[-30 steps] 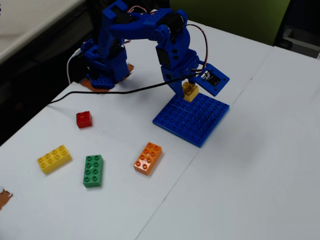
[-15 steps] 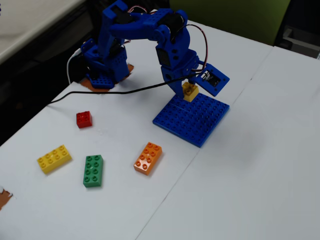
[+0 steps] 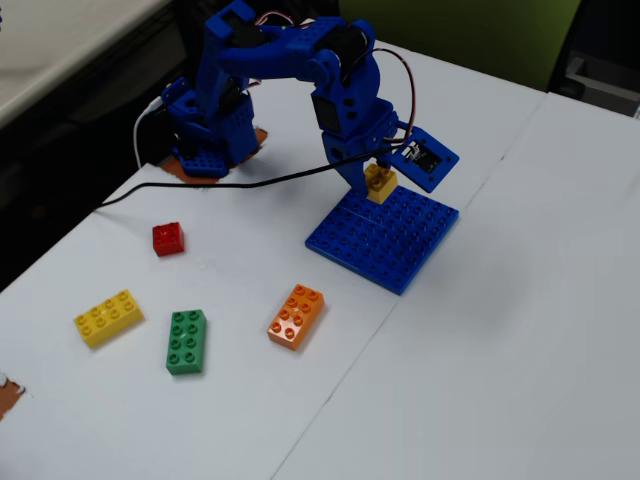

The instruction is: Pick up the 2x2 yellow block and go up the 8x8 blue block.

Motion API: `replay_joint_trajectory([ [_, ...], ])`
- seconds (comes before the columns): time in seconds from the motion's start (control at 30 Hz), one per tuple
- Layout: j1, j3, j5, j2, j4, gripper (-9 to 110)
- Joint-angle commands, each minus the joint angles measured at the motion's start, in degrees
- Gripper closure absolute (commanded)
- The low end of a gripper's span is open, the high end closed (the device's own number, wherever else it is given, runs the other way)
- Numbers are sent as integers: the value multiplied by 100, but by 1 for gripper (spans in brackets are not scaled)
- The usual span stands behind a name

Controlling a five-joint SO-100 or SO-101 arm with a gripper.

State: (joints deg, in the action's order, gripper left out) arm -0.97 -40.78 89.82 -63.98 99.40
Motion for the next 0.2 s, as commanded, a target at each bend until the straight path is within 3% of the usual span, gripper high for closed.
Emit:
replay_joint_trajectory([
  [0.0,-9,272,-44,-26,-53,101],
  [0.17,-9,272,-35,0,-62,101],
])
